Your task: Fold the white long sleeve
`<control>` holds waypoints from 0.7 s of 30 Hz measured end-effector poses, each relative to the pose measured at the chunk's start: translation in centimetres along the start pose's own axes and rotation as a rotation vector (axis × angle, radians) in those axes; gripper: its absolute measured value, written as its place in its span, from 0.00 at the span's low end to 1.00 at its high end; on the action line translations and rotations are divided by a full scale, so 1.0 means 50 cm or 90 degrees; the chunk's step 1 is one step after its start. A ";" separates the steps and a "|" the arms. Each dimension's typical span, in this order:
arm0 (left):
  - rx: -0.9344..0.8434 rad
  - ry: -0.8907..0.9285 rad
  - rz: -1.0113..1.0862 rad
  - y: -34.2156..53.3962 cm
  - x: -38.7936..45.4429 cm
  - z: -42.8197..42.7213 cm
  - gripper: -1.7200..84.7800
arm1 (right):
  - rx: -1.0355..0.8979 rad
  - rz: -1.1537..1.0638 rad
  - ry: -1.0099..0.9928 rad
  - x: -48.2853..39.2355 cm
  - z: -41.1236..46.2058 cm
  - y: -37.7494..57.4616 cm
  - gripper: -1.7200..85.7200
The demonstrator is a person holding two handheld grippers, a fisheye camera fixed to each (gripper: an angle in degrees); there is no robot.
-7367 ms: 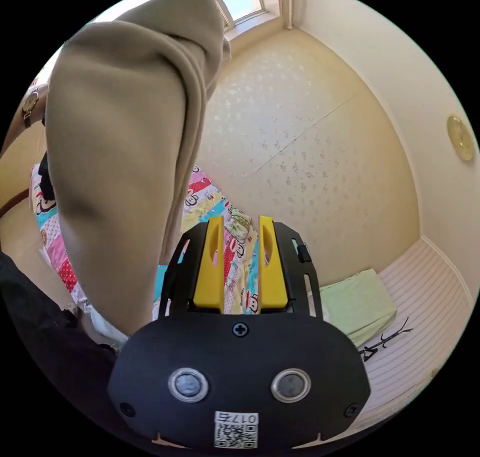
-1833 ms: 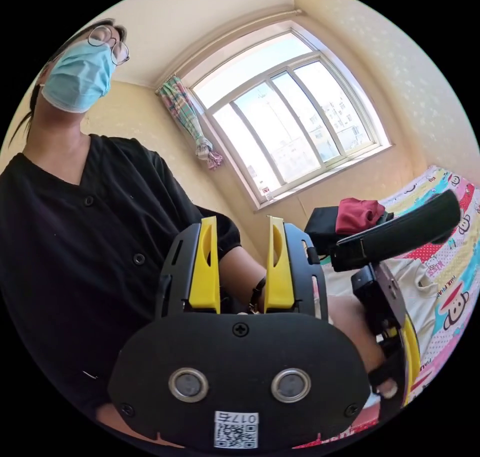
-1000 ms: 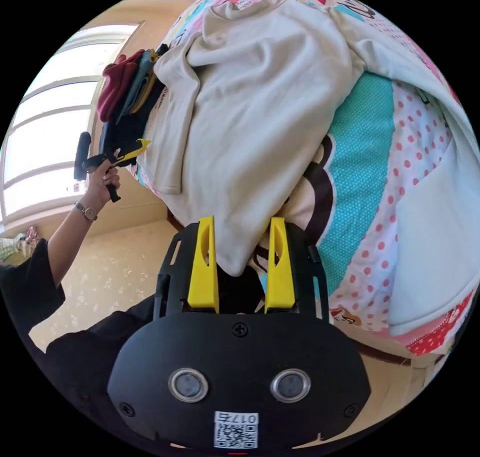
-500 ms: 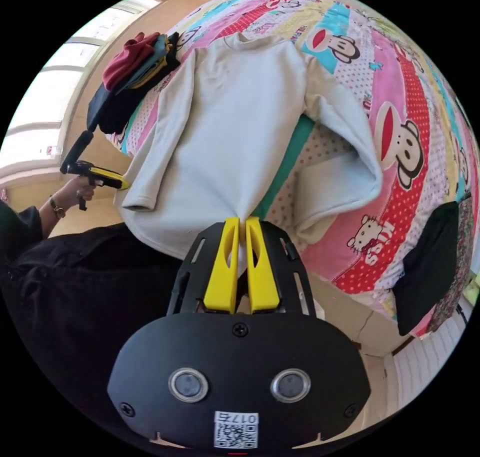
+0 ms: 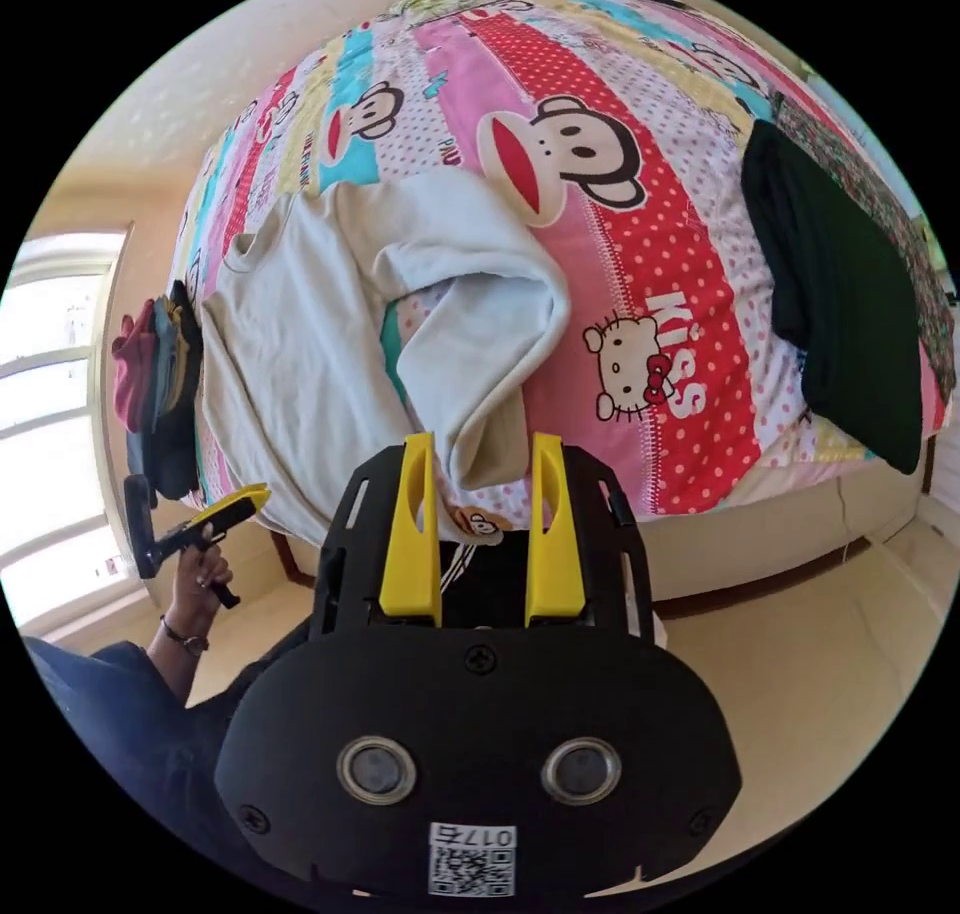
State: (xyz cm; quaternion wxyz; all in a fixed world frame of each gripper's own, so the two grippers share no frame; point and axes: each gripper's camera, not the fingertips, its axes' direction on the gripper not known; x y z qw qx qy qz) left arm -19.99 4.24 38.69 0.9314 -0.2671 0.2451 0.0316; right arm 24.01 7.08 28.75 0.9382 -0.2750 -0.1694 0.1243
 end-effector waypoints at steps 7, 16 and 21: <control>-0.012 0.008 -0.015 0.064 -0.056 -0.034 0.06 | -0.023 -0.116 0.193 -0.039 -0.057 0.011 0.07; 0.422 0.145 -0.329 0.450 -0.430 -0.416 0.06 | 0.150 -0.125 0.416 0.069 -0.246 0.099 0.10; 0.634 0.176 -0.699 0.737 -0.559 -0.333 0.09 | 0.060 0.051 0.299 0.241 -0.138 0.161 0.14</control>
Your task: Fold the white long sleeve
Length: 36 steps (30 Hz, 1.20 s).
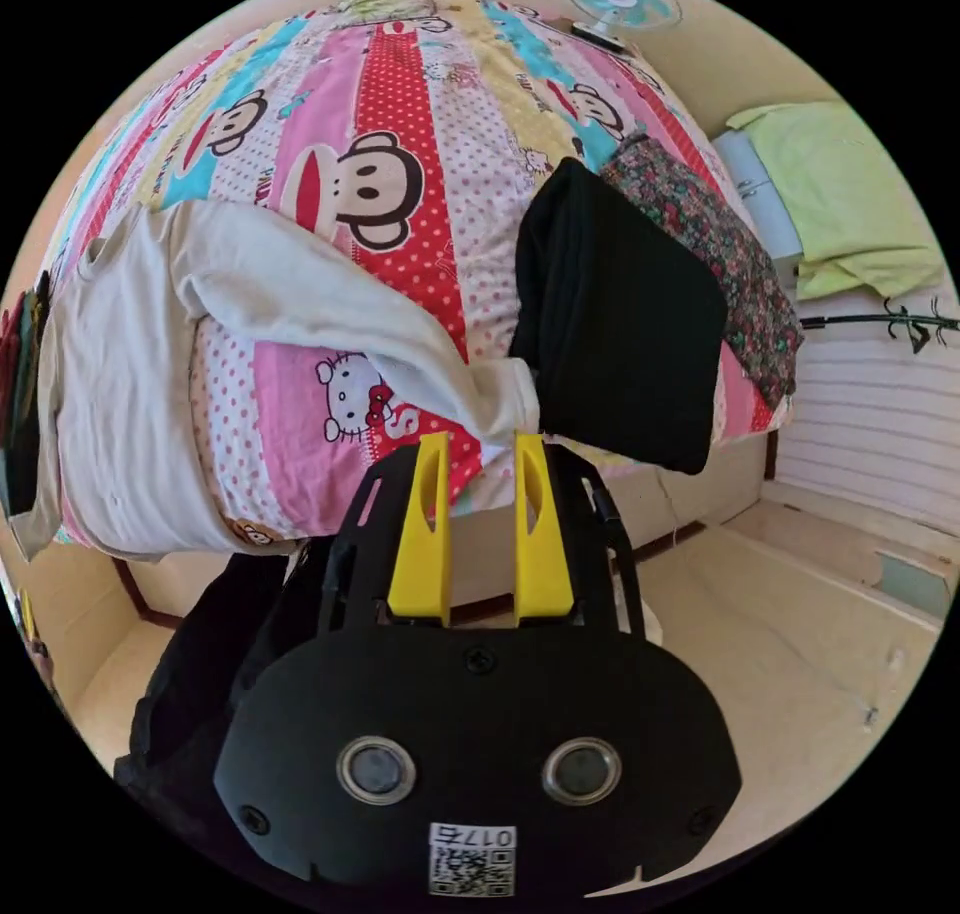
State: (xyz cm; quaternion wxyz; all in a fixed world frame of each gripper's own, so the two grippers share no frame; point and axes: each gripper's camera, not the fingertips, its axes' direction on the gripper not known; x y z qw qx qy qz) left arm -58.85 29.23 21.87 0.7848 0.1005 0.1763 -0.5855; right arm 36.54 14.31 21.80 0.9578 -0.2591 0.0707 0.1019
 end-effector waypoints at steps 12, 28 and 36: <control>-0.317 0.019 0.249 0.242 0.076 0.219 0.13 | 0.000 0.539 -0.644 0.235 0.207 0.086 0.17; -0.228 0.101 0.086 0.072 -0.146 0.154 0.16 | 0.480 -0.083 -0.542 -0.138 -0.342 -0.089 0.06; -0.167 0.118 -0.123 0.001 -0.358 0.245 0.18 | 0.241 -0.515 -0.505 -0.882 -0.165 -0.002 0.10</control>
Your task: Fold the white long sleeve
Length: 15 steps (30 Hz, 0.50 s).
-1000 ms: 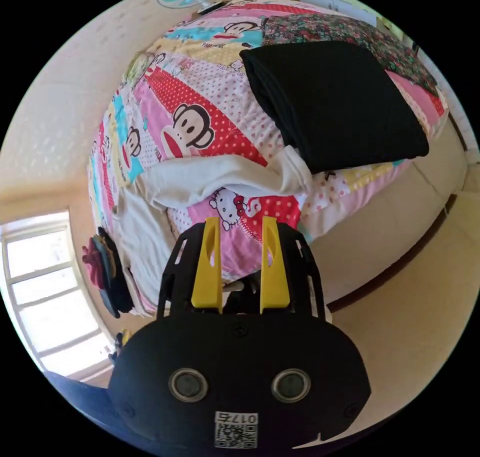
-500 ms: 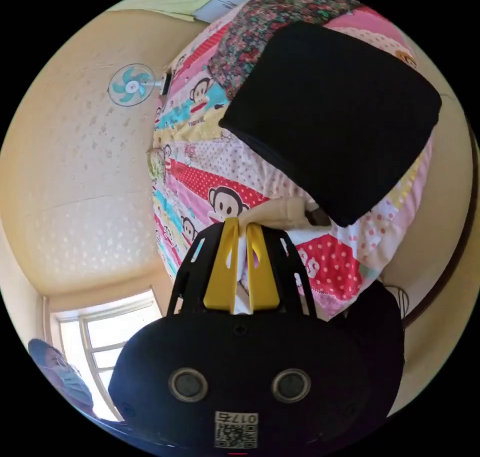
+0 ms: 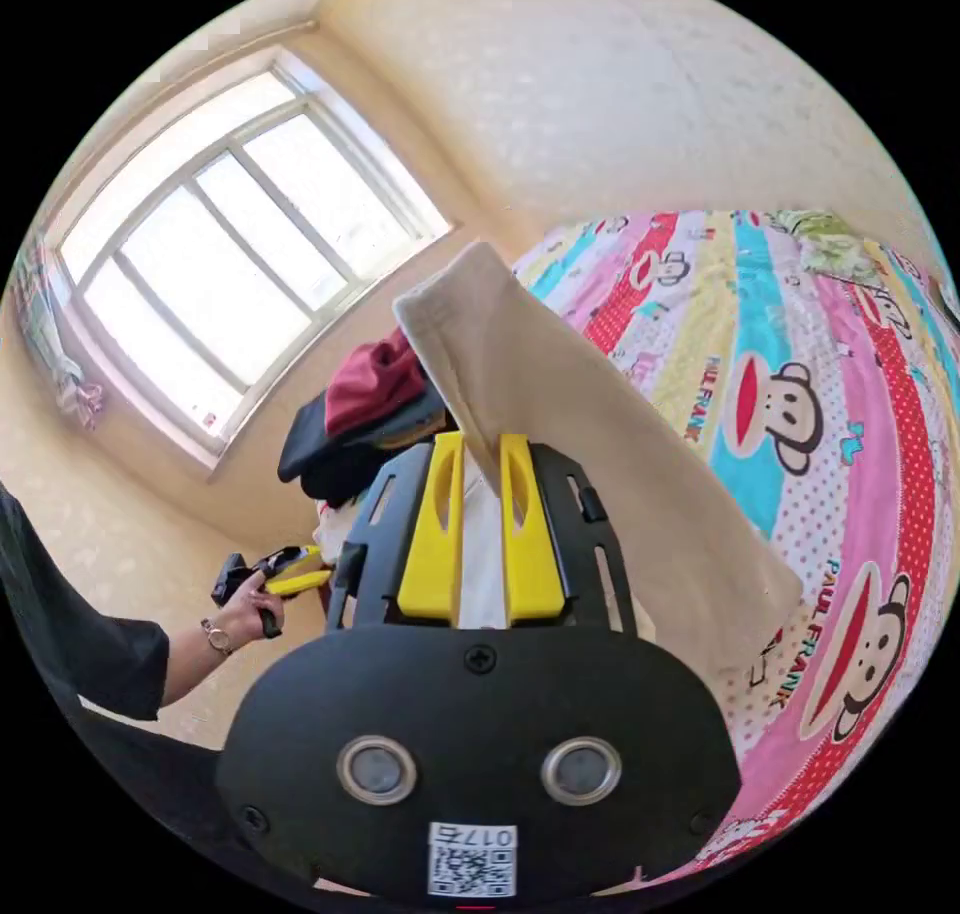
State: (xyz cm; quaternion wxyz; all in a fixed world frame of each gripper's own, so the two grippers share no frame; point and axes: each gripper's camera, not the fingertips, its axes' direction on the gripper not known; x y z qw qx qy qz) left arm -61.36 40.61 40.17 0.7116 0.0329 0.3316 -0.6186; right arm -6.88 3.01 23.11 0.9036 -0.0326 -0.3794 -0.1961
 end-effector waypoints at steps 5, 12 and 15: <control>0.088 0.106 -0.089 -0.048 -0.090 -0.005 0.19 | -0.173 0.022 -0.015 -0.092 0.227 0.064 0.13; 0.065 0.127 -0.196 -0.095 -0.159 0.029 0.13 | -0.071 0.058 0.113 -0.107 0.160 -0.021 0.13; 0.077 0.192 -0.181 -0.083 -0.160 0.016 0.07 | -0.089 0.090 0.187 -0.054 0.210 -0.068 0.12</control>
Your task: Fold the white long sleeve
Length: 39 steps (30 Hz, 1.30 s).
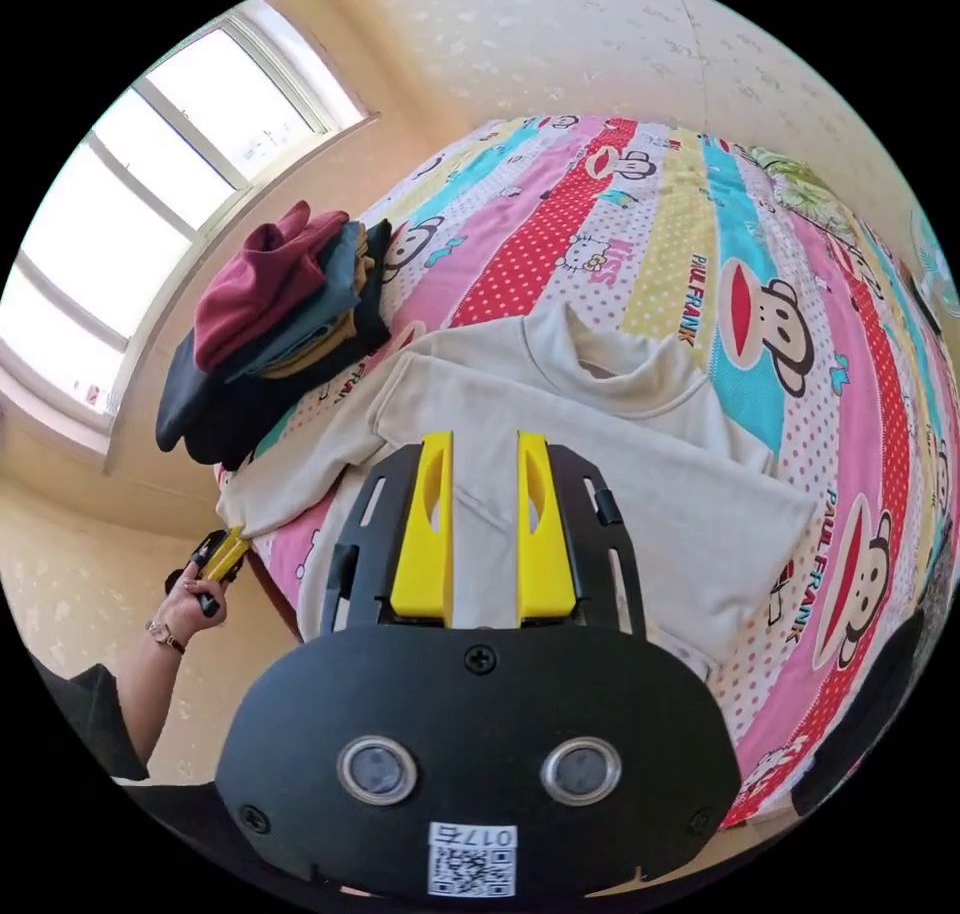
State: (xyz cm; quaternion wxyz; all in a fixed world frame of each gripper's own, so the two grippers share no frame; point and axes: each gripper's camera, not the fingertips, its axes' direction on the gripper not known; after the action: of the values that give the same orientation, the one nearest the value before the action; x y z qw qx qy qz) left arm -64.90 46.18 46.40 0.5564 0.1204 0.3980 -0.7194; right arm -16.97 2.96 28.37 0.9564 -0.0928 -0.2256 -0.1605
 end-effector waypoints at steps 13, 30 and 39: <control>-0.189 0.109 0.820 0.489 0.607 0.166 0.06 | -0.042 0.088 0.108 0.020 -0.004 0.036 0.11; -0.453 -0.376 0.775 0.684 0.276 0.458 0.19 | -0.127 0.207 -0.002 0.386 -0.154 0.396 0.16; -0.637 -0.540 0.780 0.672 0.174 0.475 0.19 | -0.276 0.165 -0.062 0.436 -0.103 0.548 0.16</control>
State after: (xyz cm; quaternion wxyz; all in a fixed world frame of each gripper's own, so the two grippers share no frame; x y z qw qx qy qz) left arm -31.42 21.09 41.83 0.9302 -0.2210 0.2921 -0.0229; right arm 13.13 21.43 30.99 0.9147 -0.3317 -0.2179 -0.0763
